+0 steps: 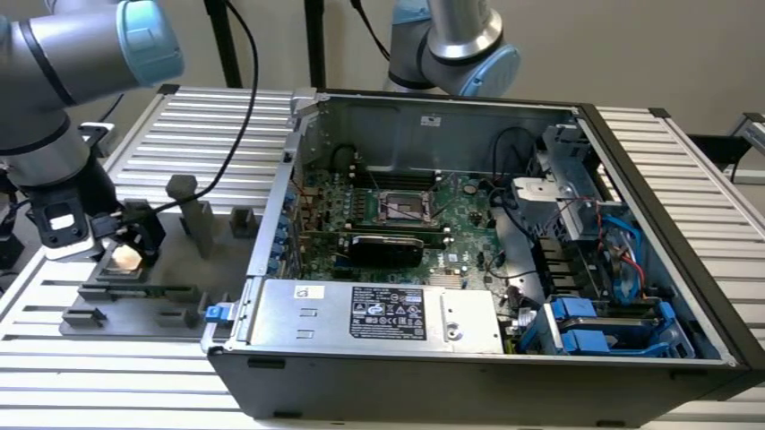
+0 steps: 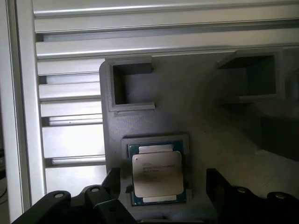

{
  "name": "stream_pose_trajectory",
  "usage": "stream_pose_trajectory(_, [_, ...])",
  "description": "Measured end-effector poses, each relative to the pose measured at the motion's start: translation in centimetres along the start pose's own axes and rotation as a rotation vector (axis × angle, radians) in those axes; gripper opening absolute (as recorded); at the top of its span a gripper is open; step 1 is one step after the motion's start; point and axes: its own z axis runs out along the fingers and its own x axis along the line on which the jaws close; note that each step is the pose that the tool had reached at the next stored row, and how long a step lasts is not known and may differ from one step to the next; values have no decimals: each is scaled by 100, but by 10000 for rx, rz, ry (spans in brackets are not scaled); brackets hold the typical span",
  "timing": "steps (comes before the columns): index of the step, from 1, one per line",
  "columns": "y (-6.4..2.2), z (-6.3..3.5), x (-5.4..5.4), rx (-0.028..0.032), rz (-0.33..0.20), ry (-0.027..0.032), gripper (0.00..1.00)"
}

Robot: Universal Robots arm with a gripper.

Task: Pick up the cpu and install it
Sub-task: 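Pick up the cpu and move it towards the insertion slot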

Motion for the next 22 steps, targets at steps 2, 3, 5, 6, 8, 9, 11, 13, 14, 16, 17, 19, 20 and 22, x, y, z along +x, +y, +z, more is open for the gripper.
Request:
stream_pose_trajectory(2, [1,4,0,0,0,0,81])
stream_pose_trajectory(3, [2,6,0,1,0,0,74])
stream_pose_trajectory(5, [6,12,1,-2,1,-1,74])
stream_pose_trajectory(6, [8,16,2,-2,1,-1,74])
stream_pose_trajectory(8, [15,23,5,-3,1,0,74])
stream_pose_trajectory(9, [16,27,9,-4,1,0,74])
stream_pose_trajectory(11, [19,31,21,-3,0,1,74])
stream_pose_trajectory(13, [21,40,30,-5,0,-2,74])
stream_pose_trajectory(14, [22,42,31,-4,0,0,74])
stream_pose_trajectory(16, [24,47,32,-2,-1,2,74])
stream_pose_trajectory(17, [25,49,33,-3,0,1,72])
stream_pose_trajectory(19, [27,53,33,-3,0,0,65])
stream_pose_trajectory(20, [28,54,33,-4,0,0,65])
stream_pose_trajectory(22, [29,55,34,-4,0,0,65])
